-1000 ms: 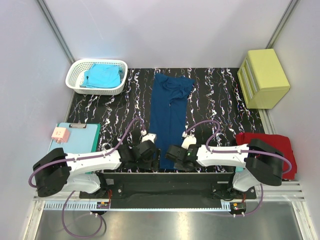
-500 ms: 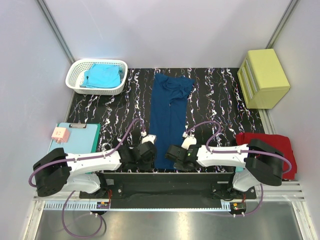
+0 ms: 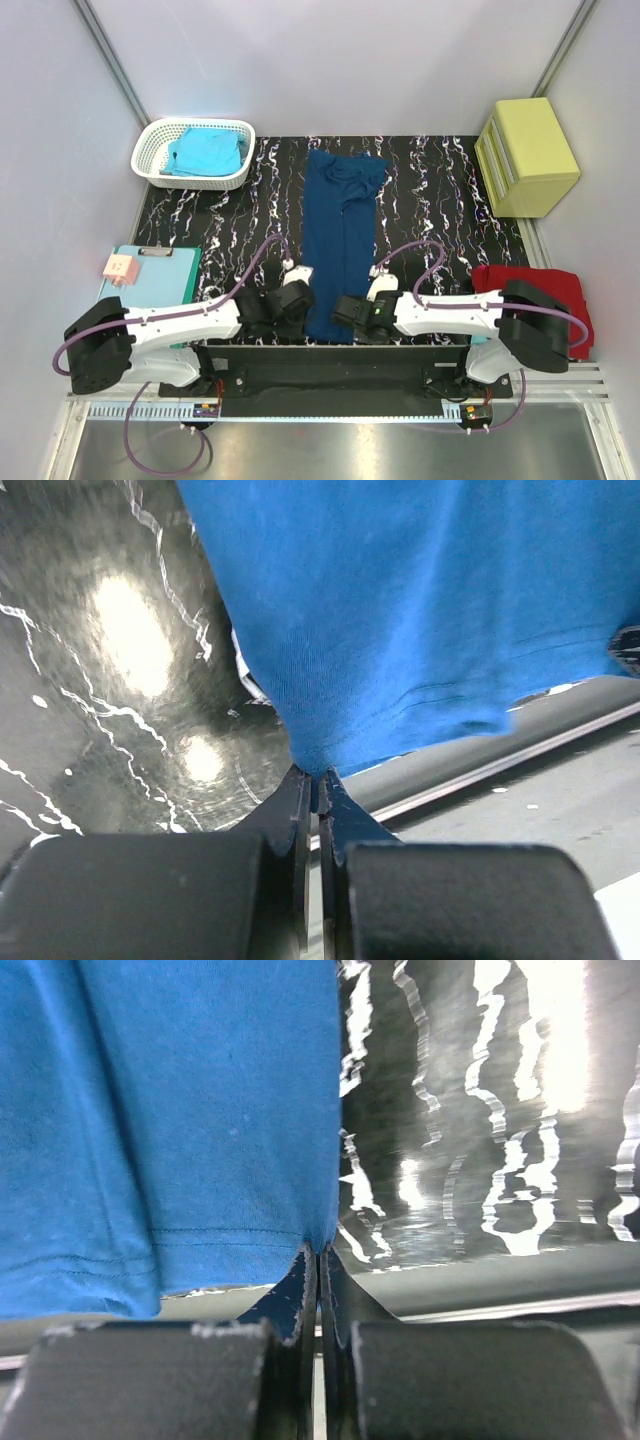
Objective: Fold and stack the t-shirts
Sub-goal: Grab the bottom of the folded rectangular tshirt with both arms
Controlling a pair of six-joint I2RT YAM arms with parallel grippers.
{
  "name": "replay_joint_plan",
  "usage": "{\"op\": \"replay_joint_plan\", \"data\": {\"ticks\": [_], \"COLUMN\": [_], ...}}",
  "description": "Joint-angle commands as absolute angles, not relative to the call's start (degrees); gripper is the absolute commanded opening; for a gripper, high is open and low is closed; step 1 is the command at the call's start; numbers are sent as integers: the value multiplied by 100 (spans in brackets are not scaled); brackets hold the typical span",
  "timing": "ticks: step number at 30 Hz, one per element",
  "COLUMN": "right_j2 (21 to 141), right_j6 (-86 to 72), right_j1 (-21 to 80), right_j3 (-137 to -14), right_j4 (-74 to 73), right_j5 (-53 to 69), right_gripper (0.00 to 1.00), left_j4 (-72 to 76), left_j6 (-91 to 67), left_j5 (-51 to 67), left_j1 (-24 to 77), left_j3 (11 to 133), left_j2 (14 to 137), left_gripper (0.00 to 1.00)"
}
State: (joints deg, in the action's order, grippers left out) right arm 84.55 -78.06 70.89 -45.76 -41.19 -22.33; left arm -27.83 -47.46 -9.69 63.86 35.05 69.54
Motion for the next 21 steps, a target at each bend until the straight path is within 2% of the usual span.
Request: {"op": "replay_joint_plan", "data": {"ticks": [1, 13, 21], "right_j2": [8157, 8200, 8261], "right_j6": [-7796, -7480, -6708], "right_j1": [7146, 7067, 6251], "right_j3": [-5096, -5686, -6195], "right_j4": [-4965, -5265, -5239], "right_j5": [-2926, -3349, -3480], "right_gripper": [0, 0, 0], "left_j4": [-3049, -3375, -3454], "left_j6": [-4491, -4114, -3727], "left_j5": [-1423, -1784, -1775], "left_j1": [6416, 6337, 5828], "left_j3": [4262, 5097, 5572], "left_j2": [6776, 7198, 7497], "left_gripper": [0, 0, 0]}}
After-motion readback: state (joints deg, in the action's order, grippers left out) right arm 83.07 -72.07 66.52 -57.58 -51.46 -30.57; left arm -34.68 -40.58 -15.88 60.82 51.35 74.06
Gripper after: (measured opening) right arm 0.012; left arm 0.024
